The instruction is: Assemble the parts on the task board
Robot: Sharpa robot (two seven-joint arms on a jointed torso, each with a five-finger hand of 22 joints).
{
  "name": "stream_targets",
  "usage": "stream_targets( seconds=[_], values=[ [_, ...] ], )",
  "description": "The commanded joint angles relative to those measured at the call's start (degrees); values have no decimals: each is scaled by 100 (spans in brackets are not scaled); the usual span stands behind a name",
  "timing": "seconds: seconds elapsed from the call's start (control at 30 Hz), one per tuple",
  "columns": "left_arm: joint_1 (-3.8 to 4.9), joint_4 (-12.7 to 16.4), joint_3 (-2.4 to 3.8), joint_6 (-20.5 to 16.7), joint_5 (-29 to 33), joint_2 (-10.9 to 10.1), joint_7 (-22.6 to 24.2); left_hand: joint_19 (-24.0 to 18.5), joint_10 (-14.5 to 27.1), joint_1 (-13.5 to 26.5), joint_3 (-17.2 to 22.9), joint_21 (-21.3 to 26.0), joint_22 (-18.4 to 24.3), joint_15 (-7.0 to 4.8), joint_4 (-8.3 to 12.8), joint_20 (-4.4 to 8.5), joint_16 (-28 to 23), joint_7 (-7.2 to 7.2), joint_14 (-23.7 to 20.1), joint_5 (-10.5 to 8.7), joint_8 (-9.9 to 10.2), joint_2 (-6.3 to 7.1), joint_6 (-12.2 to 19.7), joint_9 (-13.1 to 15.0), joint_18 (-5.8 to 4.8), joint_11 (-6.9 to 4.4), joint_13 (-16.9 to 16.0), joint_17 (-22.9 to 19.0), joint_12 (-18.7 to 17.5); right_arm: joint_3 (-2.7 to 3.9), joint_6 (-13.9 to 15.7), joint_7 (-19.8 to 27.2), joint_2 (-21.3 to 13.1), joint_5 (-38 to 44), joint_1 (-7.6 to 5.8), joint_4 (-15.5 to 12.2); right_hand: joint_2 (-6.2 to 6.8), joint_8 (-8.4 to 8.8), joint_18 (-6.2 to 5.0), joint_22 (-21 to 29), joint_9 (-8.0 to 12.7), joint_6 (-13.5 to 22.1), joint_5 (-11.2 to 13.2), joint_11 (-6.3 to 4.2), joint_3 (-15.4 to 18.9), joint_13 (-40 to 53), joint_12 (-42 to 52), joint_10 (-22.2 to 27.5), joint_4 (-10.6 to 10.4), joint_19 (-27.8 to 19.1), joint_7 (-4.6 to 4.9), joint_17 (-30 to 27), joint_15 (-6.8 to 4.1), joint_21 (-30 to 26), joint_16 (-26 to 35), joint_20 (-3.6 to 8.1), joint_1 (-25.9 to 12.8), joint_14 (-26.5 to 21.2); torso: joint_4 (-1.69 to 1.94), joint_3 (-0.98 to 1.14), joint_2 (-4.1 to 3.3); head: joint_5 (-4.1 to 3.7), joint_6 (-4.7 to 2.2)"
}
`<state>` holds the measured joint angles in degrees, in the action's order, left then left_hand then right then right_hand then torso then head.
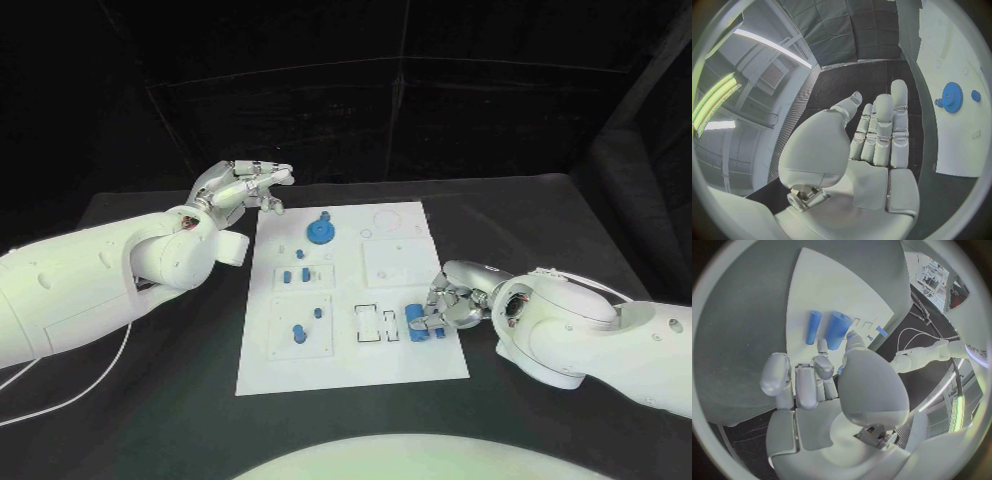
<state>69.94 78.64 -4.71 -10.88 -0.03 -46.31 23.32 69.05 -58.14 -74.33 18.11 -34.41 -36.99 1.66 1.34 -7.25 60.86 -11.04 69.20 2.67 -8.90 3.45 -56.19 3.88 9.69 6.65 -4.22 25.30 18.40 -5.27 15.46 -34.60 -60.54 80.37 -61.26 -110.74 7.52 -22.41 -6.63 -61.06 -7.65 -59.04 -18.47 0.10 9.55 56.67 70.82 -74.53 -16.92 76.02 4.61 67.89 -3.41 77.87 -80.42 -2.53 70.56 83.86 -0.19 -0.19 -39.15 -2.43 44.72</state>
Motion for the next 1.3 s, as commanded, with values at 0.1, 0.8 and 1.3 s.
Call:
stream_targets(
  seconds=[0.1, 0.8, 1.3],
  values=[
    [8, -3, 3, 32, 15, -1, 20, 44, 28, -54, -39, 34, 6, 4, -6, -10, 7, 13, -32, 24, -30, -18, 43, 10, 80, 8, -8, -6, 30, 1, -86, -47, 70, 104, 26, 59, -25, -41, 119, -15, -22, 5, -42, -13, 35, 25, 30, -30, 12, 41, -27, 16, -45, 32, -34, -4, -50, 261, -8, -3, 1, 11, 11],
    [8, -13, 1, 77, 15, -8, -17, 50, 36, -55, -61, 41, 14, 5, -11, -9, 9, 10, -31, 23, -38, -21, 48, 9, 79, 10, -7, -13, 43, 2, 257, -154, 462, 530, 261, 286, -197, -269, 136, -139, -176, 166, -680, -23, 33, 190, 65, -54, 20, 62, -34, 118, -53, 97, -79, 7, 93, 269, -22, -6, 7, 47, 9],
    [4, -22, -6, 85, 15, -2, -20, 53, 41, -53, -68, 43, 16, 5, -14, -9, 10, 9, -30, 23, -39, -22, 52, 9, 79, 11, -6, -15, 46, 5, 1553, 488, 221, 267, 265, -114, -344, -338, 190, -458, -246, 89, -1549, -75, -11, 680, 314, -328, 29, 214, -86, 429, -95, 252, -230, 42, 291, 327, 5, -17, 15, 5, -42]
  ],
)
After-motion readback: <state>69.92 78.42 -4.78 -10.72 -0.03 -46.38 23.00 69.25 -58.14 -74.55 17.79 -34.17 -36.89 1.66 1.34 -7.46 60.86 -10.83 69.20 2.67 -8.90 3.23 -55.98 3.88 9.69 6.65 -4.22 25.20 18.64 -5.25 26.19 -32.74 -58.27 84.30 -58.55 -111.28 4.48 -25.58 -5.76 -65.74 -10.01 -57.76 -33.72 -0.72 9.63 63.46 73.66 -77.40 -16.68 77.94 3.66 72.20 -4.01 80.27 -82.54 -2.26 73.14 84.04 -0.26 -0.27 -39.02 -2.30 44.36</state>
